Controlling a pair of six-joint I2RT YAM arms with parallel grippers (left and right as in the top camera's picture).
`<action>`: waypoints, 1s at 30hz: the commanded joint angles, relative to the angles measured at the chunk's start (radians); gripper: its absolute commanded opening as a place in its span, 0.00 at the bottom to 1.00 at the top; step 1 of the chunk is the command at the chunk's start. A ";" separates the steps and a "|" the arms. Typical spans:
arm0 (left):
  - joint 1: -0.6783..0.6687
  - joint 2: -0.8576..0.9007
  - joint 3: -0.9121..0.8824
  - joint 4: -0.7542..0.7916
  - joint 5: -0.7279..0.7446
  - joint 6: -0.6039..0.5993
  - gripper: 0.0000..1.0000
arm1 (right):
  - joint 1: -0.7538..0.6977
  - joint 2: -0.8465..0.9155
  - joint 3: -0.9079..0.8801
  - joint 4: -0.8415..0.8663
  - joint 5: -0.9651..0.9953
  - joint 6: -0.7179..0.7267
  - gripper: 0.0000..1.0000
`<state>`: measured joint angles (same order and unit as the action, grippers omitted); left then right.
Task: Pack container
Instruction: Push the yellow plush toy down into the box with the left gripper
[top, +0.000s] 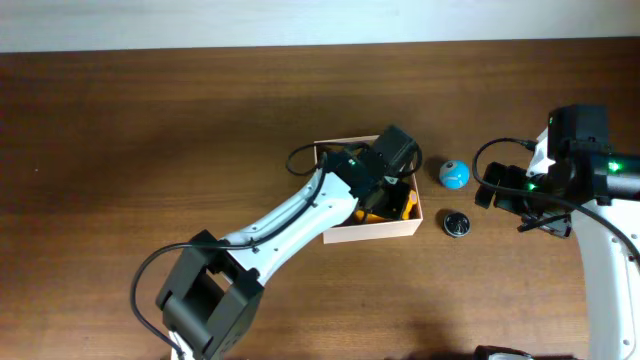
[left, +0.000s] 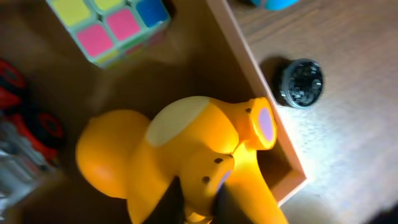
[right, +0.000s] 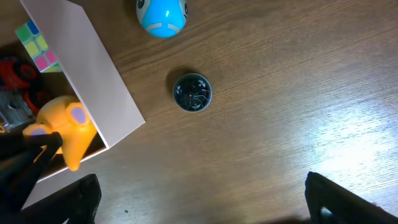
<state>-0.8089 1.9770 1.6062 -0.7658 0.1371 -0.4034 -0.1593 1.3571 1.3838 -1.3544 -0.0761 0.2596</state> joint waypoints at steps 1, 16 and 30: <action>0.005 0.013 -0.006 -0.002 -0.109 0.040 0.05 | -0.005 -0.002 0.013 -0.003 0.009 0.004 0.99; 0.030 -0.014 0.259 -0.217 -0.277 0.237 0.02 | -0.005 -0.002 0.013 0.000 0.009 0.004 0.99; -0.067 0.093 0.225 -0.248 -0.276 0.137 0.02 | -0.005 -0.002 0.013 0.001 0.009 0.004 0.99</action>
<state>-0.8577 2.0060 1.8427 -1.0019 -0.1246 -0.2356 -0.1593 1.3571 1.3838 -1.3571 -0.0761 0.2592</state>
